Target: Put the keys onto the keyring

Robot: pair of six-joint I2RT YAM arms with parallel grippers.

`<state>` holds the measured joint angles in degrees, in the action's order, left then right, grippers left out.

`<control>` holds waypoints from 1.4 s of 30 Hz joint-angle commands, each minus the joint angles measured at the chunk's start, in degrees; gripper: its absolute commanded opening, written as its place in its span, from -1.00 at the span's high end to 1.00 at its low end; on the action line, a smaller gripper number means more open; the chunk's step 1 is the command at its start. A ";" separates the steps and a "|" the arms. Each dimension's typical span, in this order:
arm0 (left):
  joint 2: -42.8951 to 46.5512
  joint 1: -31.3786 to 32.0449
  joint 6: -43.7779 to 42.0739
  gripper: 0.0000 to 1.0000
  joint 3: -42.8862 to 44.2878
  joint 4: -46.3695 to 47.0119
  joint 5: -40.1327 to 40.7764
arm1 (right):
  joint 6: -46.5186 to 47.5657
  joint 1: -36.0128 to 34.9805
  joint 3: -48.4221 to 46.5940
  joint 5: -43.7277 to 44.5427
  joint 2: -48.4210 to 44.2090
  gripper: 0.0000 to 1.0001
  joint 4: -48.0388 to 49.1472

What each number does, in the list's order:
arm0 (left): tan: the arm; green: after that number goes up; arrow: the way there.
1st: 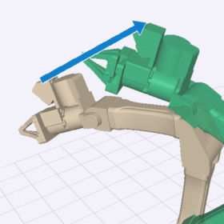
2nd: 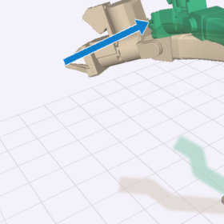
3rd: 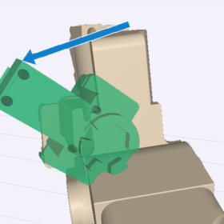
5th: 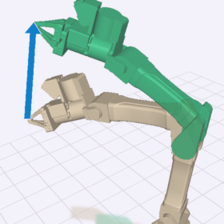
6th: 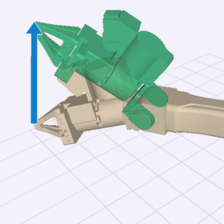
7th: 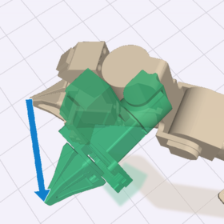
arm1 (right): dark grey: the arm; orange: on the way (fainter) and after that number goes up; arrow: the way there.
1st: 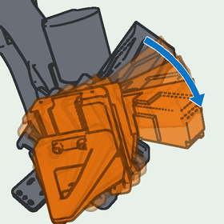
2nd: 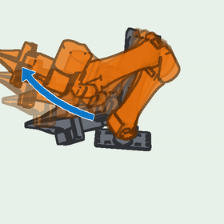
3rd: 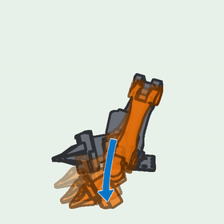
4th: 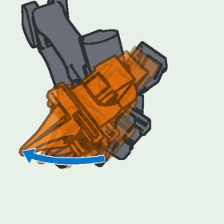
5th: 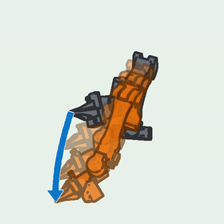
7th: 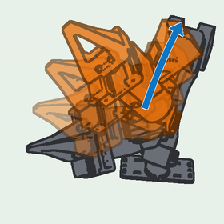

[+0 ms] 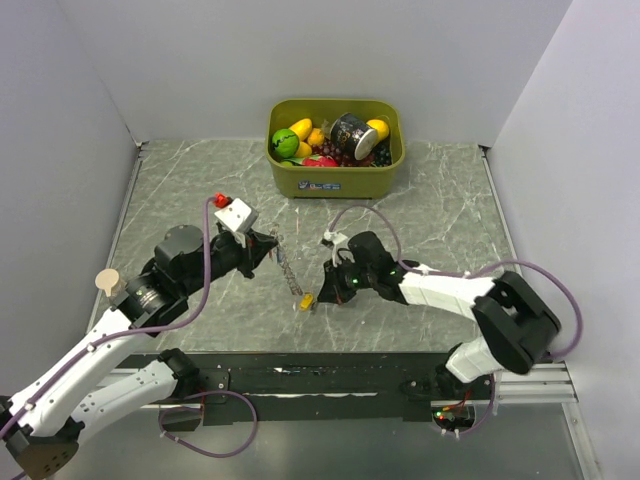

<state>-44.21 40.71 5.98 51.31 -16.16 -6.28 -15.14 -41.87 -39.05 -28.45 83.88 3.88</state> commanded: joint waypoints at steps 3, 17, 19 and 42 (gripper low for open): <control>-0.71 -0.19 2.28 0.98 -1.64 6.58 -3.21 | 3.97 -0.14 1.51 4.10 -14.58 1.00 -3.61; -1.85 -0.19 1.85 0.98 -4.11 11.50 -11.11 | 13.12 0.21 8.11 -1.42 -43.16 1.00 -6.87; -1.24 -0.19 1.93 0.98 -4.55 12.12 -12.87 | 12.85 0.21 9.16 -2.40 -44.76 1.00 -6.08; -6.85 2.00 1.23 0.98 -3.59 11.95 -19.03 | 20.85 0.38 -1.11 -5.39 -43.98 1.00 -12.84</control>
<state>-50.59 41.52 7.16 45.23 -7.16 -24.10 2.59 -41.85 -35.77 -32.18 39.46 -8.71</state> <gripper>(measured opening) 0.031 0.008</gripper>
